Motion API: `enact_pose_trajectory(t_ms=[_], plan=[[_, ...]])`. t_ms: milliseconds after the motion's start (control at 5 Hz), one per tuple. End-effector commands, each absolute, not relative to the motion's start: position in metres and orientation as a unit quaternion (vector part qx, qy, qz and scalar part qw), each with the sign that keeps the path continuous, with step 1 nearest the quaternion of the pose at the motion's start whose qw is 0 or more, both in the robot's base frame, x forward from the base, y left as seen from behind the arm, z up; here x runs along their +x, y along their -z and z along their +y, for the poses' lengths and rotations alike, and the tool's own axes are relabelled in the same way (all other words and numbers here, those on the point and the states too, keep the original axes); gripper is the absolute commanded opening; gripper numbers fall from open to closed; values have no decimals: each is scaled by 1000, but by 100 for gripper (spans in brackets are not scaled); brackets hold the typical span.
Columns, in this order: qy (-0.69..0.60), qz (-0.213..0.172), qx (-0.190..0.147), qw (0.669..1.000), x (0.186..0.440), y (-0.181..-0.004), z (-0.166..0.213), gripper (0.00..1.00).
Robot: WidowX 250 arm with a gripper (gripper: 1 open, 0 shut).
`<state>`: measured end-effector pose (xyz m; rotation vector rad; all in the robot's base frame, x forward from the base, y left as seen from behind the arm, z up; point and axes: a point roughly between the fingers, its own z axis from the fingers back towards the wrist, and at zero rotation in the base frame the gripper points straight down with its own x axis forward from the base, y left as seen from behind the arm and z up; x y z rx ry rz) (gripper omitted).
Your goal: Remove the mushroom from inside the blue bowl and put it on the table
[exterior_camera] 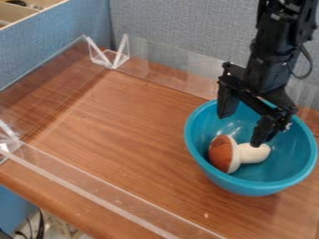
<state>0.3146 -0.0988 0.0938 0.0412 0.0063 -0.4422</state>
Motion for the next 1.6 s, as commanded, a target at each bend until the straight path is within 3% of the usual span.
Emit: enact_pose_trajectory(t_ms=[0, 600, 800, 1400], plan=[[221, -29, 17, 975, 317, -107, -103, 100], [223, 23, 16, 974, 322, -51, -112, 100], [225, 29, 19, 974, 324, -45, -109, 0], [233, 24, 26, 972, 325, -67, -98, 0]])
